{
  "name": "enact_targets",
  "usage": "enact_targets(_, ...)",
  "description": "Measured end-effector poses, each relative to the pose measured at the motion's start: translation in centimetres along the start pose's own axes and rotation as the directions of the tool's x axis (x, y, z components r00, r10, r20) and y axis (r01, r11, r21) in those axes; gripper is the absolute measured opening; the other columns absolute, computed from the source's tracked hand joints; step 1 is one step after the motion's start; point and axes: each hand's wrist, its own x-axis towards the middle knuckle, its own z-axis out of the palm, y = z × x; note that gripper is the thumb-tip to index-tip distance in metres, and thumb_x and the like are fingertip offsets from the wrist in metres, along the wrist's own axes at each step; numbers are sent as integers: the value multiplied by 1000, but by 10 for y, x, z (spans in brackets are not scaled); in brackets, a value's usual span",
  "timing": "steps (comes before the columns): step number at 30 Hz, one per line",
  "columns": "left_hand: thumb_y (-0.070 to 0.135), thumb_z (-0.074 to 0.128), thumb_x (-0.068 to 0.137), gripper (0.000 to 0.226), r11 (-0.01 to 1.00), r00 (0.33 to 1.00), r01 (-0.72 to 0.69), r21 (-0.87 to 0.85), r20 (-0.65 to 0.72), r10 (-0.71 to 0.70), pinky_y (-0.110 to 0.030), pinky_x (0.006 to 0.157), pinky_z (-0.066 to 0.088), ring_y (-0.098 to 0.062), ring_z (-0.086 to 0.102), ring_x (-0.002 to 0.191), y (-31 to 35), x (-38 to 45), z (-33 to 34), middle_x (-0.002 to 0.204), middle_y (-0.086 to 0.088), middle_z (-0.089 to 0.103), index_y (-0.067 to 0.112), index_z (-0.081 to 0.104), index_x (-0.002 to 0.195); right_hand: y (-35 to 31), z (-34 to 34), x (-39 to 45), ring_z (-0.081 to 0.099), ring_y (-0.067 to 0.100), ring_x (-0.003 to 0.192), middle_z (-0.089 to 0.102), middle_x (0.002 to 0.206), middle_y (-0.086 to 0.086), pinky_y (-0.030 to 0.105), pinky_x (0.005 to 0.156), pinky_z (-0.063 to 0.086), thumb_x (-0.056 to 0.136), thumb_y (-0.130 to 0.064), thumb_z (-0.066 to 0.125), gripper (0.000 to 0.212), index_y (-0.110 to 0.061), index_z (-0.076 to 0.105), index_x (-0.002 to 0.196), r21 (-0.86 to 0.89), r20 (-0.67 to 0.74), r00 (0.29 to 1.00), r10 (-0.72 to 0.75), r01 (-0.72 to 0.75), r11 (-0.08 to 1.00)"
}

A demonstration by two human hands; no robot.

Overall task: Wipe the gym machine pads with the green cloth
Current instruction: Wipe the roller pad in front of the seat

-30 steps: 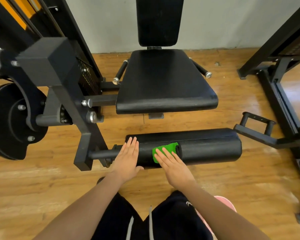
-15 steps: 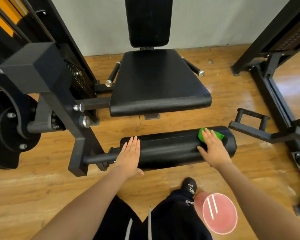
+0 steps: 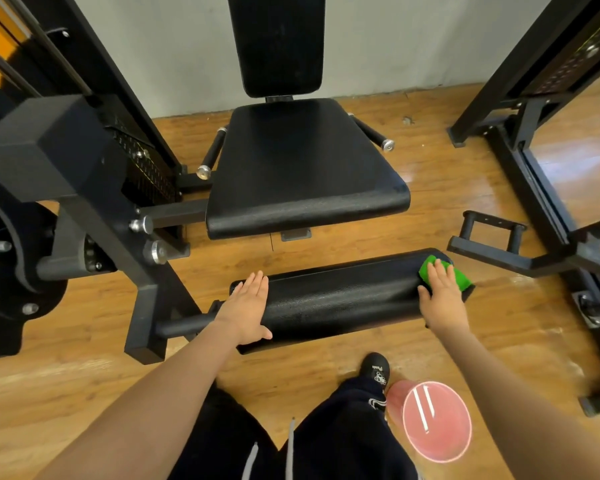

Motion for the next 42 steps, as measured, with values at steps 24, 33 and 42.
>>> enact_targets(24,51,52,94,100,983,965,130,-133,-211,-156,-32,119,-7,-22,-19,147,-26,-61,41,159,-10,-21,5,-16,150,-91,78,-70,-16,12,139,-8,150,-12,36,118,4,99,-27,38,60,-22,-4,143,-138,285,759,-585,636,759)
enact_targets(33,51,57,92,103,986,973,129,-106,-176,-147,-34,118,-6,-23,-17,147,-17,-53,38,160,-10,-19,6,-14,151,-33,29,-36,1,28,144,13,156,10,40,117,5,98,-18,43,56,-5,20,147,-61,2,994,-112,112,992)
enact_targets(42,41,63,90,104,984,978,103,-144,-163,-127,-31,117,-7,-21,-17,147,-24,-58,38,160,-9,-19,6,-14,151,-178,93,-86,-7,19,144,0,158,0,34,113,-6,99,-21,36,59,-15,7,150,-109,271,756,-596,639,761)
